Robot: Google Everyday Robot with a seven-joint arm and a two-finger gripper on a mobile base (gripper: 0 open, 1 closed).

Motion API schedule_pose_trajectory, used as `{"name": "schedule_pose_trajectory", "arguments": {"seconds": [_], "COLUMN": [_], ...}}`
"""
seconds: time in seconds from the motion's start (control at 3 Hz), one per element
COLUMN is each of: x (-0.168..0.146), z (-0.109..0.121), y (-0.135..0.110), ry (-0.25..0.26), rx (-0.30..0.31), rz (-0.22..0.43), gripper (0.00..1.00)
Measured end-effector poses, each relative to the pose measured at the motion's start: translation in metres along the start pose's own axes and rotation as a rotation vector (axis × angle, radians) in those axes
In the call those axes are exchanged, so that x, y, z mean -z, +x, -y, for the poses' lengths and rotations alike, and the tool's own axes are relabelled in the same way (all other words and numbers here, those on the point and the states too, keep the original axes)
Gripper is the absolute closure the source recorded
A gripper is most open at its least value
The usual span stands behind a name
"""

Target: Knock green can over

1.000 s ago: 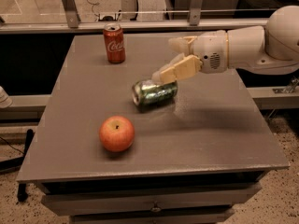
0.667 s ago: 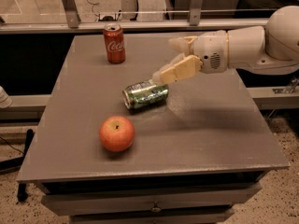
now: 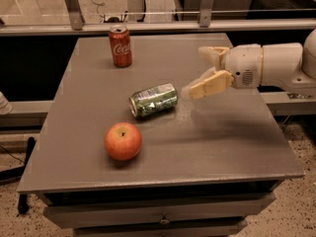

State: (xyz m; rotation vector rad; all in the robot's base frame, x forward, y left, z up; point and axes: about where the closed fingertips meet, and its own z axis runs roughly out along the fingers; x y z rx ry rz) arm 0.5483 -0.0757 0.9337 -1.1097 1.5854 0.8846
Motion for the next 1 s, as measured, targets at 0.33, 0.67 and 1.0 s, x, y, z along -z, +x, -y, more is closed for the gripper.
{"name": "schedule_pose_trajectory", "arguments": {"seconds": [0.33,0.67,1.0], "x": [0.040,0.073,0.076], "z": [0.024,0.046,0.049], "y": [0.011,0.009,0.003], "ry": [0.072,0.115,0.124], "rx": [0.088,0.192,0.215], "rz": [0.028,0.043,0.050], "gripper": [0.00,0.00,0.00]}}
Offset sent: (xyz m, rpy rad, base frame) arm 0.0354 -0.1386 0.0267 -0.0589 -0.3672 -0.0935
